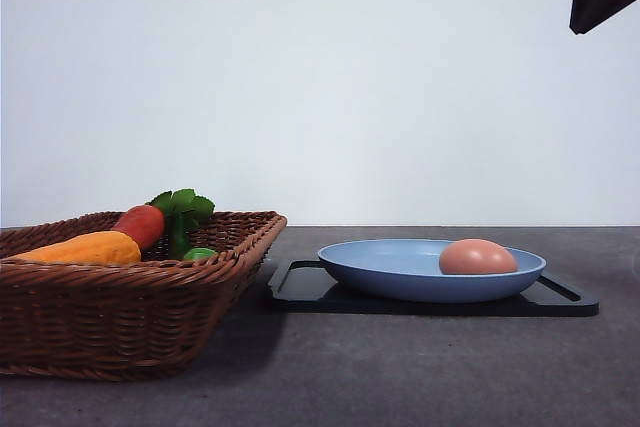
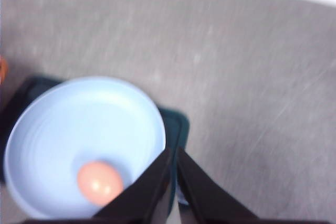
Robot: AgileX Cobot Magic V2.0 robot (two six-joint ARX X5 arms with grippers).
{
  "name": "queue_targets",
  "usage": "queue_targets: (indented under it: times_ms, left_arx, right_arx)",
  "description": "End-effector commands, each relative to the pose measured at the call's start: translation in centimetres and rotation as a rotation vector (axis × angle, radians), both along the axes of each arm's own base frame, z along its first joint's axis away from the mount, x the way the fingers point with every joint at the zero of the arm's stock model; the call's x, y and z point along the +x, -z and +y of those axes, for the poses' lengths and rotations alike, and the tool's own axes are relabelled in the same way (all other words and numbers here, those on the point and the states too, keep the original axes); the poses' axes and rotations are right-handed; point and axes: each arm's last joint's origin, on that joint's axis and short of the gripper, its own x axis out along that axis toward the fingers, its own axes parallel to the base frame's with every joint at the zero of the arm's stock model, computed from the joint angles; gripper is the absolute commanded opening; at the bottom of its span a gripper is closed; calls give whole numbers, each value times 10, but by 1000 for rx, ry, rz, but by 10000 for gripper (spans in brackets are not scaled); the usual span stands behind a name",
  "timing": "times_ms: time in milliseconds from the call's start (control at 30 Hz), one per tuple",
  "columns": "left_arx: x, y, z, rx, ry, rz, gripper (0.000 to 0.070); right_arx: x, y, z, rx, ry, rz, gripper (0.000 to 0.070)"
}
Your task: Transfer egg from basket to plate and serve
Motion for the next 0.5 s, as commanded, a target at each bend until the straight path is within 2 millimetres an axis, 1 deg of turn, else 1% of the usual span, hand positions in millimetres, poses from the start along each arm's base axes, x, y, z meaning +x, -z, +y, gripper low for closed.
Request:
queue_targets:
  times_ms: [0,167,267,300,367,467]
  left_arx:
    - [-1,11,3,-21,-15,-32,0]
    - [-17,43,14,-98,-45,-103,0]
    - [-23,57,17,-127,-49,-134,0]
    - [-24,59,17,-136,-57,-116,0]
    - [-25,62,18,-135,-63,-87,0]
    - [-24,62,18,-135,-63,-87,0]
  right_arx:
    - [-2,13,2,-7,5,-32,0]
    - [-13,52,-2,13,34,-133,0]
    - [-15,71,-3,66,46,-170,0]
    - [-16,77,-3,89,57,-167,0]
    - [-17,83,-4,121,78,-150,0]
    - [-17,84,-4,121,80,-144,0]
